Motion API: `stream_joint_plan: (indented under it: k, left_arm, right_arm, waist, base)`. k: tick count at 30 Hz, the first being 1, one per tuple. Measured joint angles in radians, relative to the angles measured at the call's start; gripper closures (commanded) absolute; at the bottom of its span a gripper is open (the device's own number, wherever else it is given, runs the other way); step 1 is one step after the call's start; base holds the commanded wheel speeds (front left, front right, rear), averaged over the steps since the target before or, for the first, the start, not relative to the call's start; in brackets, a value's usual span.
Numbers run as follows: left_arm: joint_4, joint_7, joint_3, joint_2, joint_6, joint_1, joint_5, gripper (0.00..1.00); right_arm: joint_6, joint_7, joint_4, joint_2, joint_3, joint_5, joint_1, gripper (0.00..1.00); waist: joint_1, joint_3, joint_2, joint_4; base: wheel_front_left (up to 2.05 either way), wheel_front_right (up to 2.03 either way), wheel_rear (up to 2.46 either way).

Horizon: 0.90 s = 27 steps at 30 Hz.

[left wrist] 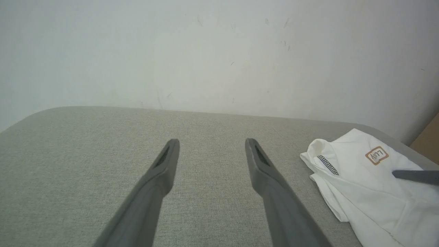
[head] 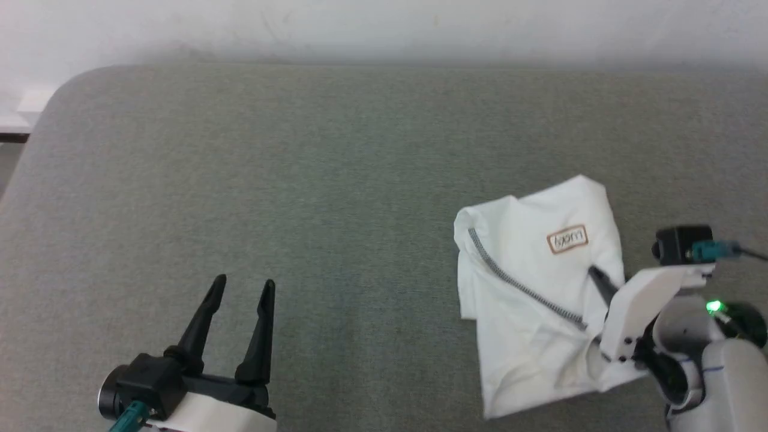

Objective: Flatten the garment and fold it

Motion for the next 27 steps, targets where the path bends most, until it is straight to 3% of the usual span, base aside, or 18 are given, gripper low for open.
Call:
stream_joint_plan:
  k: [5, 15, 21, 27]
  left_arm:
    - [-0.012, -0.001, 0.012, 0.005, 0.001, -0.007, -0.001, 0.0]
    - [-0.078, 0.001, 0.031, 0.037, 0.012, -0.056, 0.011, 0.0]
    - [-0.148, 0.01, 0.063, 0.078, 0.019, -0.095, 0.021, 0.0]
    - [-0.195, 0.031, 0.073, 0.105, 0.019, -0.108, 0.026, 0.0]
  right_arm:
    - [0.0, 0.064, -0.04, -0.064, 0.031, -0.03, -0.111, 1.0]
    - [0.0, 0.216, -0.074, -0.256, 0.084, -0.046, -0.284, 1.0]
    - [0.0, 0.233, -0.104, -0.376, 0.073, -0.049, -0.339, 1.0]
    - [0.0, 0.22, -0.097, -0.412, 0.061, -0.066, -0.359, 1.0]
  waist:
    - [0.0, 0.012, 0.0, -0.054]
    - [0.0001, 0.1, 0.0, -0.137]
    - [0.0002, 0.179, 0.0, -0.172]
    - [0.0002, 0.238, 0.0, -0.208]
  base:
    - [0.0, 0.0, 0.0]
    - [0.0, 0.0, 0.0]
    - [0.0, 0.0, 0.0]
    - [0.0, 0.0, 0.0]
